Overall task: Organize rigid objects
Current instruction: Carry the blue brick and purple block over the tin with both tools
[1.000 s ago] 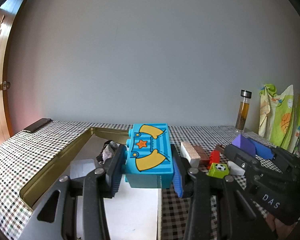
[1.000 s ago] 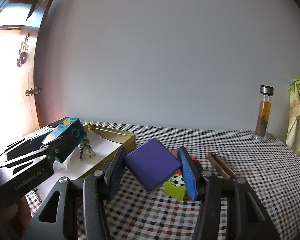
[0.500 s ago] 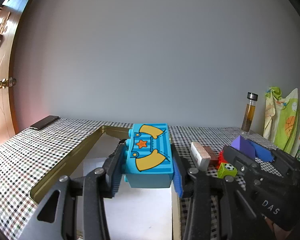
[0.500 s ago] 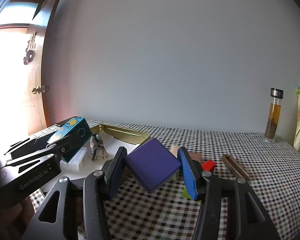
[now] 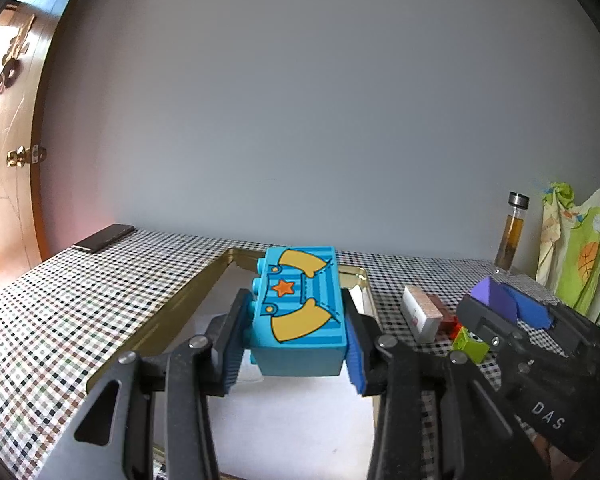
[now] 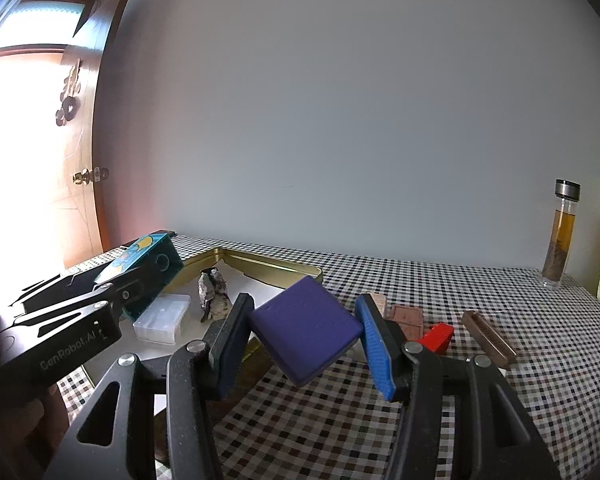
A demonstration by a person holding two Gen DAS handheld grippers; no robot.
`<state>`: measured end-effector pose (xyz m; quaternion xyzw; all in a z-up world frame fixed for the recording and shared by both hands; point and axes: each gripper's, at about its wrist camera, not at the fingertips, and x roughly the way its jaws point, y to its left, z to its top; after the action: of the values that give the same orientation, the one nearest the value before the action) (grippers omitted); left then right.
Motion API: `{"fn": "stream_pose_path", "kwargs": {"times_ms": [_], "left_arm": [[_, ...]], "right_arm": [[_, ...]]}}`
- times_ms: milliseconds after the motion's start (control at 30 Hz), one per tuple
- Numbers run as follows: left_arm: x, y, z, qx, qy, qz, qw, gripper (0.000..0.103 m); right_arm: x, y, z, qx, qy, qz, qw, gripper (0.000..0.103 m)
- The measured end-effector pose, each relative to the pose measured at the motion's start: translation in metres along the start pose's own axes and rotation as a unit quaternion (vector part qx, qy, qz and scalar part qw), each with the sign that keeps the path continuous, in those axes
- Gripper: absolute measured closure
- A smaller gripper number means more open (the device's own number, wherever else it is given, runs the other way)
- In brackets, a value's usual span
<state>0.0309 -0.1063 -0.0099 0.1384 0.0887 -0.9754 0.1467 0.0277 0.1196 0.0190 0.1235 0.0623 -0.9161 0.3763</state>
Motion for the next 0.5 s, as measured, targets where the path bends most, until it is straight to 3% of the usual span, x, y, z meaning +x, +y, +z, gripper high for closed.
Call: {"fn": "stream_pose_path", "kwargs": {"times_ms": [500], "left_arm": [[-0.001, 0.015, 0.002, -0.010, -0.003, 0.014, 0.9998, 0.062]], "right_arm": [[0.006, 0.014, 0.000, -0.010, 0.007, 0.016, 1.000, 0.048]]}}
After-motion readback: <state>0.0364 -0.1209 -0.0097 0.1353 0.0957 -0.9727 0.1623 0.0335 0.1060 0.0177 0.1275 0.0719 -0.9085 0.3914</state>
